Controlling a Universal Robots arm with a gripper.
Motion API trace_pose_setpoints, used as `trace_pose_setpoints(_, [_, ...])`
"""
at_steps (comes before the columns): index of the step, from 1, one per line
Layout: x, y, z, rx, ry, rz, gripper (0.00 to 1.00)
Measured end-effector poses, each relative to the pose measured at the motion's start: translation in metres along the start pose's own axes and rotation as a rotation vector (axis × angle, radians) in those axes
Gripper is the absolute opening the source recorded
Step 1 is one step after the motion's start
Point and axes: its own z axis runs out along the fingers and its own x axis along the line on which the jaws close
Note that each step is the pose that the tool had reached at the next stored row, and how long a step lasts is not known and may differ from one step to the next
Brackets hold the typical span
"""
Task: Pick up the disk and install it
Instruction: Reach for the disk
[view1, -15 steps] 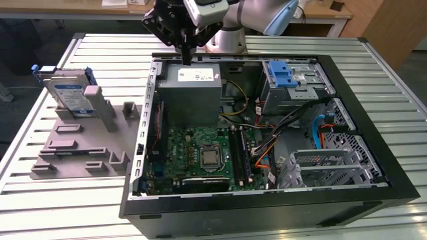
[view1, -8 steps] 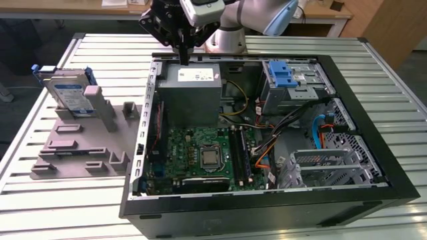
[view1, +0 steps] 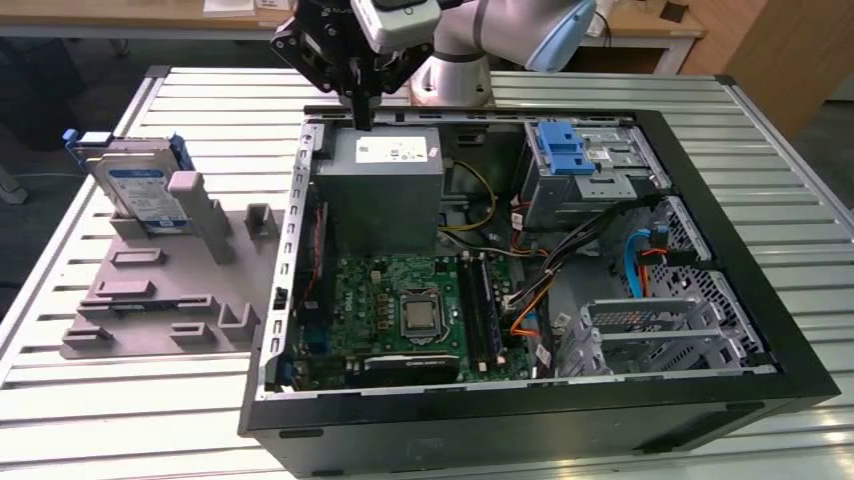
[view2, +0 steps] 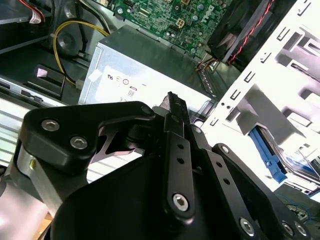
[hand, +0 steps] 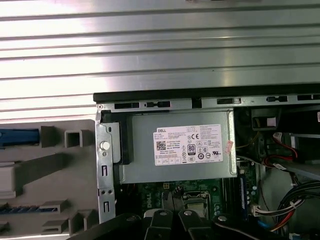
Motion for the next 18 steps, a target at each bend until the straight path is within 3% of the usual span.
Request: trace_pose_setpoints(18, [0.0130, -0.0010, -0.0001, 0.0000, 0.0000, 0.000, 0.11])
